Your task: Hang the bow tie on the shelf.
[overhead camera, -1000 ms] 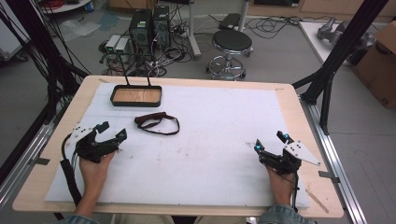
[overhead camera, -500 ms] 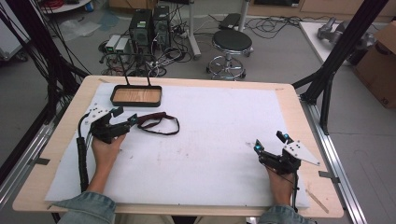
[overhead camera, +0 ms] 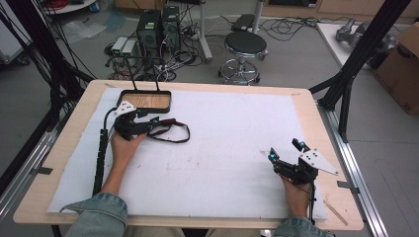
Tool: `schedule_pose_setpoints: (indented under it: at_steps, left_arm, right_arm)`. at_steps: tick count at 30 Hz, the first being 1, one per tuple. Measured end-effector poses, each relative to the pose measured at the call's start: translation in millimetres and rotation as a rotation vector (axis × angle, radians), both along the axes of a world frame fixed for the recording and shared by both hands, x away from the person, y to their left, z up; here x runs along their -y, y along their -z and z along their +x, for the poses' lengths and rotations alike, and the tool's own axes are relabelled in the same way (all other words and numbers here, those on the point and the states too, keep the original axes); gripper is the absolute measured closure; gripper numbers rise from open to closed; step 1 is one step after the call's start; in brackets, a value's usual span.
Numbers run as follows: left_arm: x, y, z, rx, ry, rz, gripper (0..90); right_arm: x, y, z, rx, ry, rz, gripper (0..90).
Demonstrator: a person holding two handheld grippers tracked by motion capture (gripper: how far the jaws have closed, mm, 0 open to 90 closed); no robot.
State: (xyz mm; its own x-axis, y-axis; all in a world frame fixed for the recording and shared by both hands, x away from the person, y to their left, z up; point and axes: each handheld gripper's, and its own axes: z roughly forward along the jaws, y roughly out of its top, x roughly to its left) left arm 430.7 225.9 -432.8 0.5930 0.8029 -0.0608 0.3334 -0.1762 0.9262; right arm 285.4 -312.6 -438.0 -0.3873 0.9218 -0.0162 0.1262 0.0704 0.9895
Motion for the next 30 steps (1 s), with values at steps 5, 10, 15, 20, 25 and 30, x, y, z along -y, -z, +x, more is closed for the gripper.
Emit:
schedule_pose_setpoints:
  at_steps: [5, 10, 15, 20, 25, 30]
  left_arm:
    - [2.5, 8.1, 5.1, -0.035, 0.004, 0.057, 38.5]
    - [5.6, 10.9, 8.2, -0.057, -0.002, 0.093, 41.5]
    - [9.0, 13.7, 10.0, -0.084, 0.016, 0.123, 45.3]
    - [12.7, 14.6, 10.7, -0.095, 0.03, 0.17, 49.2]
    - [13.9, 15.4, 12.1, -0.115, 0.03, 0.189, 51.0]
    - [16.1, 15.9, 11.7, -0.115, 0.031, 0.212, 57.7]
  right_arm:
    - [-0.5, 0.1, -0.1, -0.004, -0.001, 0.001, 10.9]
    - [-0.4, 0.0, 0.1, -0.001, -0.003, -0.004, 10.9]
    - [-0.6, 0.1, 0.1, -0.001, 0.0, -0.004, 10.9]
    - [-0.4, 0.1, 0.1, -0.002, 0.0, -0.005, 10.9]
    - [-0.2, 0.2, 0.3, -0.002, 0.005, -0.011, 10.9]
    - [-0.2, 0.2, 0.0, -0.007, 0.007, -0.005, 10.9]
